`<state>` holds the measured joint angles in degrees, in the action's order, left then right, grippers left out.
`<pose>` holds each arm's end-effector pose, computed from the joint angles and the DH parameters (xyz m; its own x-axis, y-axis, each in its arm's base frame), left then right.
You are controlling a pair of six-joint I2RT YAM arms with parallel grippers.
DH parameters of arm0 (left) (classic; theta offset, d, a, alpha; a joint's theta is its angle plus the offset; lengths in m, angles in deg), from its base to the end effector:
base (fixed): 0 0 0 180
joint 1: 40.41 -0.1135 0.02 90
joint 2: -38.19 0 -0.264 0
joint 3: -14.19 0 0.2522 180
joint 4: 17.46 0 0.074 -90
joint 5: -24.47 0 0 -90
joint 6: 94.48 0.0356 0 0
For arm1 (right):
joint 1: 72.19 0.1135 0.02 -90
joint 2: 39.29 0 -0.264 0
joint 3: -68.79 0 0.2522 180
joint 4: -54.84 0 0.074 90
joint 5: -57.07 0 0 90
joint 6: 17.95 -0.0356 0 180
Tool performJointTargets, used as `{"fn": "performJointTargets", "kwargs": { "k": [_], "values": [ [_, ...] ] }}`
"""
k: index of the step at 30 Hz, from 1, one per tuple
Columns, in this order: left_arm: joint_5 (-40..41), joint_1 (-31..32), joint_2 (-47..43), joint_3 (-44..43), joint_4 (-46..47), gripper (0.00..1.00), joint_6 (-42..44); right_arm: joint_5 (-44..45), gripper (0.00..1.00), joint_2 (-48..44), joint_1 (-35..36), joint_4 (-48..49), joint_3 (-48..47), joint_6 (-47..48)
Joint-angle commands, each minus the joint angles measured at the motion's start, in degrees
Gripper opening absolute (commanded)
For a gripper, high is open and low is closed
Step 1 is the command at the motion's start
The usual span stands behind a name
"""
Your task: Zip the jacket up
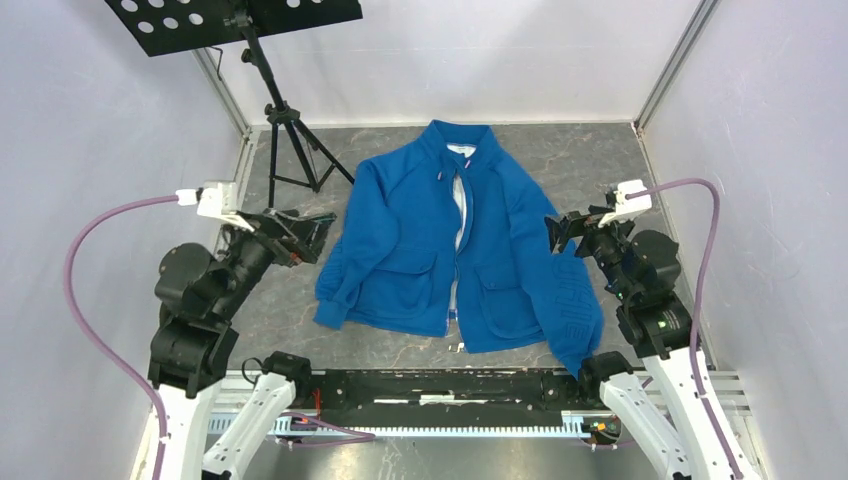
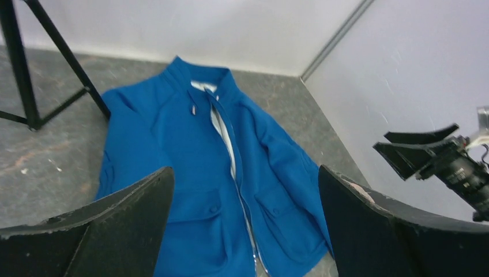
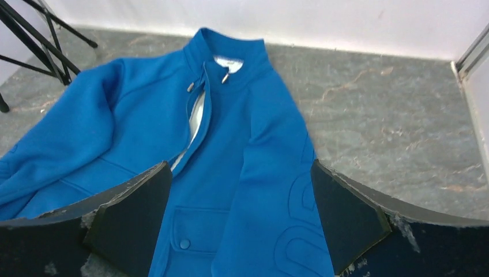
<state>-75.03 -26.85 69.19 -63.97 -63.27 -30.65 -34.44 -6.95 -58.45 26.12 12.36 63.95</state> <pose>0.0708 -0.0231 0.4370 -0.1522 -0.4108 -0.8990 0.3616 0.8233 -0.4374 0.1323 0.0333 0.3488 -0.1147 0.1170 -0.9865 -0.2493 0.9579 0.1425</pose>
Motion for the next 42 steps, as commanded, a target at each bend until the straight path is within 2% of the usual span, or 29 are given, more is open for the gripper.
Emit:
{"fn": "performJointTargets", "kwargs": {
  "k": [1,4,6,8,13,15,18,21,24,26,29,35,37,42],
  "values": [
    [-9.57,-0.2,3.26,1.55,-2.17,1.0,-3.67,-4.07,0.97,2.02,-0.23,0.01,2.12,-2.1],
    [-14.2,-0.2,5.29,4.11,-2.21,1.0,-5.0,-9.46,0.97,4.1,0.56,2.55,4.83,-5.22],
    [-17.17,-0.2,6.72,6.24,-2.22,0.99,-6.06,-15.36,0.97,8.71,2.17,1.29,4.31,-5.8],
    [-19.75,-0.2,8.09,8.95,-1.55,0.98,-7.13,-16.5,0.97,13.5,7.17,-0.43,3.88,-6.87],
    [-25.51,3.31,10.86,18.8,6.32,0.95,-12.94,-17.41,0.98,15.9,20.73,12.63,13.86,-15.74],
    [-23.02,8.06,10.92,23.16,11.24,0.93,-16.5,-15.8,0.98,18.12,25.64,14.51,16.11,-16.73],
    [-16.37,17.95,12.54,29.16,19.63,0.89,-21.09,-11.51,0.9,20.03,30.5,12.5,17.17,-14.08],
    [-10.1,27.18,17.85,33.05,28.22,0.87,-24.53,-4.88,0.88,18.17,31.16,6.89,17.57,-11.1],
    [-4.47,33.74,25.91,31.62,31.2,0.79,-24.06,0.41,0.89,14.14,31.18,4.44,19.13,-12.39],
    [-2.55,36.04,31.33,29.34,31.75,0.71,-23.31,1.04,0.87,11.53,31.15,5.41,21.0,-14.37],
    [-1.91,38.12,38.26,27.66,36.31,0.6,-24.23,0.61,0.78,8.6,31.17,7.46,24.15,-16.6],
    [0.87,41.25,48.4,24.03,39.76,0.45,-24.38,-3.22,0.47,9.52,31.18,11.15,27.2,-17.64],
    [2.4,41.83,50.94,22.81,39.79,0.4,-24.04,-4.24,0.42,10.72,31.17,11.91,27.56,-17.49],
    [8.39,42.16,53.43,21.45,37.61,0.38,-23.32,-6.09,0.4,12.87,31.18,14.21,28.54,-17.4]
  ]
}}
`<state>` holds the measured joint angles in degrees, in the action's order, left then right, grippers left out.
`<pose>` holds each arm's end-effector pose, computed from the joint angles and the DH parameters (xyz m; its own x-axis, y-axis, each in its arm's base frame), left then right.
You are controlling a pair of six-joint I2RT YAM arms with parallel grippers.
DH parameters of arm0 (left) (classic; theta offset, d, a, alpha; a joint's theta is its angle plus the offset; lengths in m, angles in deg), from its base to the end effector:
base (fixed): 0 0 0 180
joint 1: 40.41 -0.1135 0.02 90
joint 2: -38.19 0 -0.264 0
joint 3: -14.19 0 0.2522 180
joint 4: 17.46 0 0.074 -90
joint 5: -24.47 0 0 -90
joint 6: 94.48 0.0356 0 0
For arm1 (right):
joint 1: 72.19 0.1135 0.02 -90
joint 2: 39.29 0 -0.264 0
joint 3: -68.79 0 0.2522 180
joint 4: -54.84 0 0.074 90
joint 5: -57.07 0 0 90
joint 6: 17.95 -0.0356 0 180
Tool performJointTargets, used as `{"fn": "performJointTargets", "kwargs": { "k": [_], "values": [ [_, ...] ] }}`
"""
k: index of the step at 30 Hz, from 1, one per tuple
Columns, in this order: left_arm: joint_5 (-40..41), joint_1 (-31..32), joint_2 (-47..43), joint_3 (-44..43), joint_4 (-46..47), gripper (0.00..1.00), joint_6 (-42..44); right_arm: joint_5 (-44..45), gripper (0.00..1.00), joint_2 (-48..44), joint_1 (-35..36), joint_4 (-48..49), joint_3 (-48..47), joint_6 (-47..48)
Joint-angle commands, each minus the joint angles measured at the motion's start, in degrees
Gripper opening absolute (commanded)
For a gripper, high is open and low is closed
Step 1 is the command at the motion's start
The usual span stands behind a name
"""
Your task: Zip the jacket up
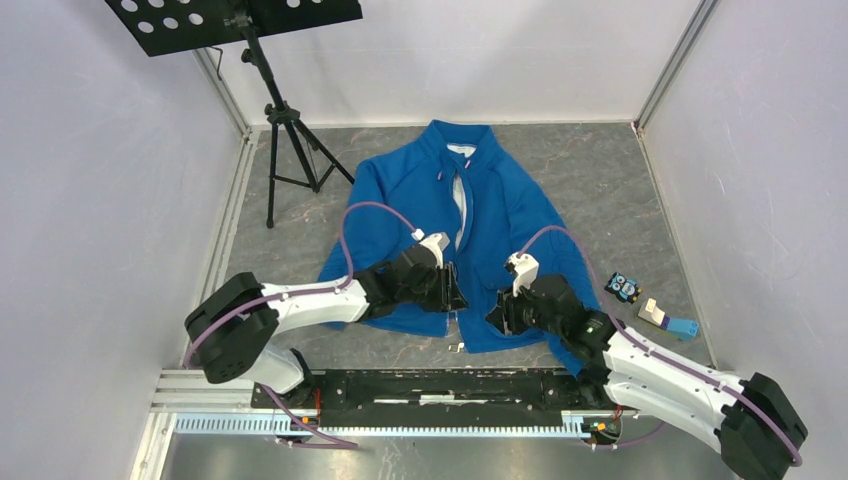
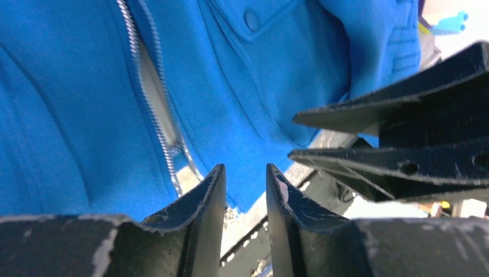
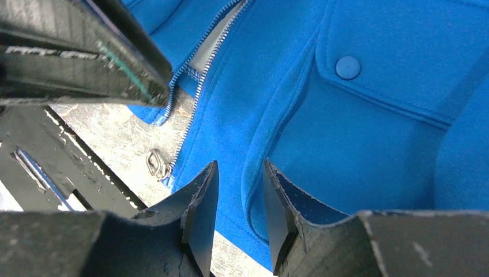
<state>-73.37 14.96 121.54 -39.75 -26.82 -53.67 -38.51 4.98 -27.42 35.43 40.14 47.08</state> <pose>0.1633 -0.2449 0.1835 -0.8953 -0.0231 -0.4449 0.3029 0.7007 -0.6459 0.1136 0.1176 0.1671 -0.6892 -0.0919 -0.7188 -0.5146 0.7603 0.3963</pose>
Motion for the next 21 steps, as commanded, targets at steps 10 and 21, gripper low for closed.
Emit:
{"fn": "performJointTargets", "kwargs": {
  "k": [10,21],
  "values": [
    [10.12,0.34,7.01,-6.03,-1.6,0.44,0.73,-1.84,0.38,1.98,0.09,6.8,1.24,0.02],
    [11.27,0.29,10.1,-4.99,0.78,0.4,-1.26,-2.74,0.36,2.83,0.07,7.69,1.73,0.37]
  ]
}}
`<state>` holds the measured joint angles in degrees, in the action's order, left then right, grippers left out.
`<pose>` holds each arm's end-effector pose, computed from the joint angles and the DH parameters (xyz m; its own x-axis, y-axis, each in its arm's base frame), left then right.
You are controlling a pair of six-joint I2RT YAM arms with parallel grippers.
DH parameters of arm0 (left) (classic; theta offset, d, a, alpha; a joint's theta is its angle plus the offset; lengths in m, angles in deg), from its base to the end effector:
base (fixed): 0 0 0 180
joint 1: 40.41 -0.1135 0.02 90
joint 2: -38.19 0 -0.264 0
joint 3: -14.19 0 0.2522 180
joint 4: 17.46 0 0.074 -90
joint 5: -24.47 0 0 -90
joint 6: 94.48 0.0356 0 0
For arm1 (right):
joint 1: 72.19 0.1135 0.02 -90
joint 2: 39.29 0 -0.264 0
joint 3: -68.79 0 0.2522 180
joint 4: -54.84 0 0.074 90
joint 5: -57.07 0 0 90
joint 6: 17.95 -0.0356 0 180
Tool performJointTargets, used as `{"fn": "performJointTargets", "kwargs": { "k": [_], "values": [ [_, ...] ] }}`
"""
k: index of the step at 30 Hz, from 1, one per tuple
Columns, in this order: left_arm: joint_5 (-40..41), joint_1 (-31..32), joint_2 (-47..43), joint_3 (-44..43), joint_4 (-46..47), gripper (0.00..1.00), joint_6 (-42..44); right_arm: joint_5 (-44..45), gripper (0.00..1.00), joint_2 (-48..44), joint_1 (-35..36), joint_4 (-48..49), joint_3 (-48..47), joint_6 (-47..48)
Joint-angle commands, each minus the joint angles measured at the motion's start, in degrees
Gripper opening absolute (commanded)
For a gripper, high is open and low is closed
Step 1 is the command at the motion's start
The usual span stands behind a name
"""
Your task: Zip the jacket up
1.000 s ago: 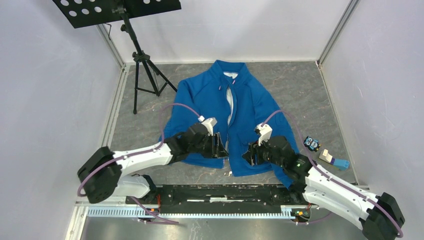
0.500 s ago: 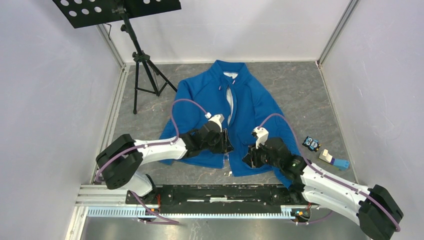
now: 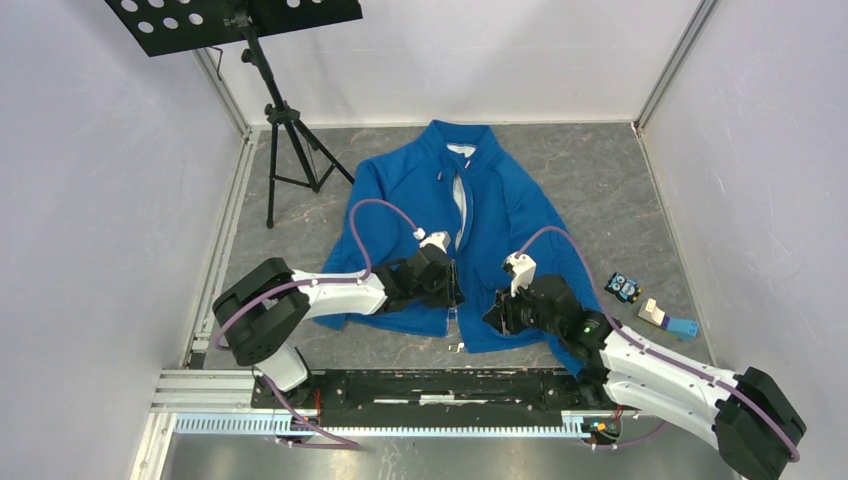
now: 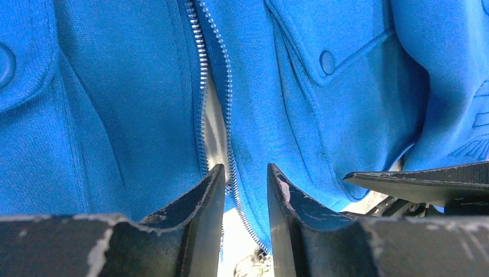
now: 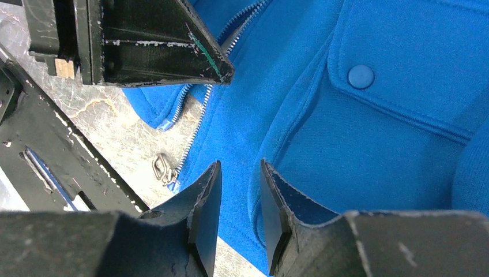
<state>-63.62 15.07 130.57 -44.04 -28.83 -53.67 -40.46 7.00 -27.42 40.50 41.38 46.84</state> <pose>0.1803 -0.2601 0.1575 -0.8775 -0.0590 -0.4759 0.2235 0.8277 -0.5148 0.1157 0.1214 0.1628 -0.6824 -0.0822 -0.7263 -0.5364 0.7313 0.4213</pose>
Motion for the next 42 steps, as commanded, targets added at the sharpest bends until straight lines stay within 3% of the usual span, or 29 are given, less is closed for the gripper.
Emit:
{"fn": "performJointTargets", "kwargs": {
  "k": [1,6,8,11,14,17,27,42],
  "values": [
    [1.15,0.24,1.63,-0.81,3.19,0.41,-1.26,-1.17,0.36,1.25,0.09,2.92,0.55,0.59],
    [-0.49,0.22,3.37,-0.8,5.28,0.4,-1.44,-2.8,0.35,3.2,0.14,4.77,0.81,0.84],
    [-0.67,0.23,3.27,-0.56,5.8,0.34,-1.26,-4.36,0.36,3.72,0.14,6.05,1.11,1.83],
    [-1.57,0.13,2.37,0.28,7.42,0.21,-1.02,-7.06,0.48,4.55,0.13,9.11,2.5,3.34],
    [-3.23,0.11,0.31,1.45,10.24,0.08,-0.38,-11.15,0.5,5.97,0.14,13.18,3.98,4.12],
    [-6.57,0.05,-0.94,0.95,11.61,0.02,1.49,-13.42,0.5,6.84,0.36,16.42,5.25,4.34],
    [-12.55,0.04,-5.25,1.51,17.5,0.02,1.41,-13.95,0.58,5.54,0.84,23.16,7.79,2.25],
    [-13.78,0.04,-6.65,1.0,17.56,0.02,-1.54,-9.73,0.56,5.79,0.84,32.81,10.56,-3.37]
  ]
}}
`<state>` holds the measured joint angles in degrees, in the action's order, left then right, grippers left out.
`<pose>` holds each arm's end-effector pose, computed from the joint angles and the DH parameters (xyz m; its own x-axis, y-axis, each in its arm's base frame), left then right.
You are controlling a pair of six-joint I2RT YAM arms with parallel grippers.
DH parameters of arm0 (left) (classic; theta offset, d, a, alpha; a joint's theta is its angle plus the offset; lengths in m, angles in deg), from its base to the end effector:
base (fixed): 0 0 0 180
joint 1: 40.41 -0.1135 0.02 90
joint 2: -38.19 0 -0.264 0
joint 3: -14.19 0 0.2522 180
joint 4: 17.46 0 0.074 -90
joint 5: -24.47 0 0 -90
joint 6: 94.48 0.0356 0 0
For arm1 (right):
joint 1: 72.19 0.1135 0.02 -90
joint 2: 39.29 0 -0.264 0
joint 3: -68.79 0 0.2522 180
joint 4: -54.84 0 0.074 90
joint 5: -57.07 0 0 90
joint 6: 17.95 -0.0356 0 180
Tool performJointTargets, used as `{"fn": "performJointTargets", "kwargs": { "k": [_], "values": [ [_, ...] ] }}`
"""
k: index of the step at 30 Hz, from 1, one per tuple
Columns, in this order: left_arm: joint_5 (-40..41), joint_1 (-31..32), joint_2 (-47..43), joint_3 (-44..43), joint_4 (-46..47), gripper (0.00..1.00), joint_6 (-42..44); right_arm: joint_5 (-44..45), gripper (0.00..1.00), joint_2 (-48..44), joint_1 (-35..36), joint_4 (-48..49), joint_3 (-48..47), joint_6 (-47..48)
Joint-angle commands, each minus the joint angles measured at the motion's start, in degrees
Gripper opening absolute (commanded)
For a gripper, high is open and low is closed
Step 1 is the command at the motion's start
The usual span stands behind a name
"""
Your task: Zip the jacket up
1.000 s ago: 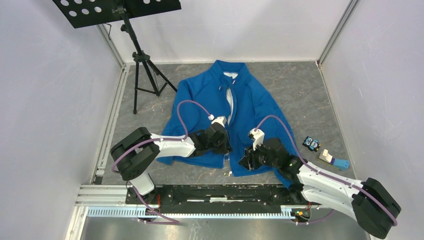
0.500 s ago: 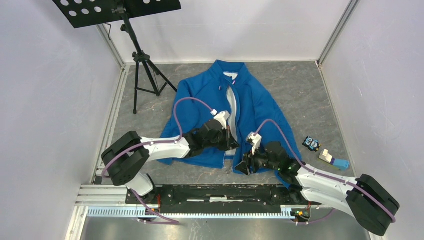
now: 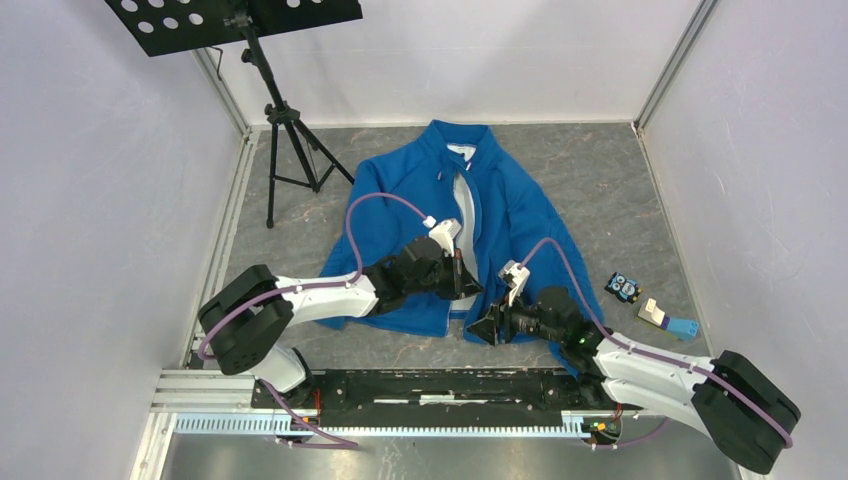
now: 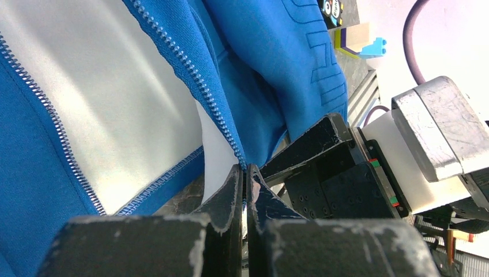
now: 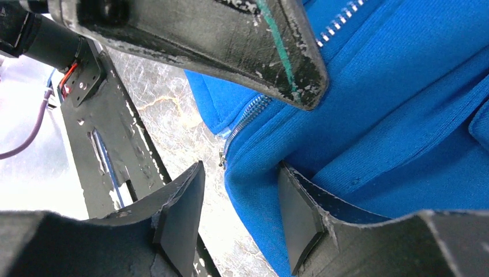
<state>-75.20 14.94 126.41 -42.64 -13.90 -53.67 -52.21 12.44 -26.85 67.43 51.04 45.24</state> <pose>0.1790 -0.2696 0.1951 -0.8512 -0.0807 -0.5186 0.3843 0.5771 -0.7206 0.1082 0.1262 0.1406 -0.6291 -0.0309 -0.7767 -0.6765 0.5140 0.5274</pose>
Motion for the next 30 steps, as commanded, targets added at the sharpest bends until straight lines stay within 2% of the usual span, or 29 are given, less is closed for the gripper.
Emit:
{"fn": "performJointTargets", "kwargs": {
  "k": [1,5,10,18,21,26,27,29,30],
  "values": [
    [-2.11,0.18,-2.5,-0.39,2.64,0.02,-1.97,2.65,0.58,0.43,0.27,6.43,1.25,-2.47],
    [-2.02,0.19,-2.31,-0.3,2.85,0.02,-2.99,4.06,0.59,1.49,0.27,9.01,2.13,-5.05],
    [-2.12,0.18,-1.7,-0.17,3.81,0.02,-5.19,6.31,0.51,2.69,0.27,11.77,2.9,-7.47],
    [-1.45,0.18,-0.67,0.05,4.44,0.02,-9.26,10.79,0.53,5.12,0.27,13.18,2.89,-9.6],
    [-1.25,0.19,-0.81,0.32,4.9,0.02,-10.08,13.34,0.44,5.63,0.36,14.54,3.65,-11.07],
    [-0.88,0.1,-2.08,1.03,4.99,0.02,-10.3,15.02,0.01,5.86,0.36,18.19,5.46,-10.97],
    [-0.72,0.09,-2.55,1.41,4.91,0.05,-10.16,15.1,0.01,5.84,0.32,17.71,5.41,-10.32],
    [-0.74,-0.06,-3.56,2.12,4.89,0.24,-9.55,13.61,0.0,5.63,0.27,17.52,5.36,-8.51],
    [-0.8,-0.15,-4.08,2.58,4.96,0.31,-9.17,12.69,0.07,5.22,0.27,17.5,5.51,-7.68]
  ]
}}
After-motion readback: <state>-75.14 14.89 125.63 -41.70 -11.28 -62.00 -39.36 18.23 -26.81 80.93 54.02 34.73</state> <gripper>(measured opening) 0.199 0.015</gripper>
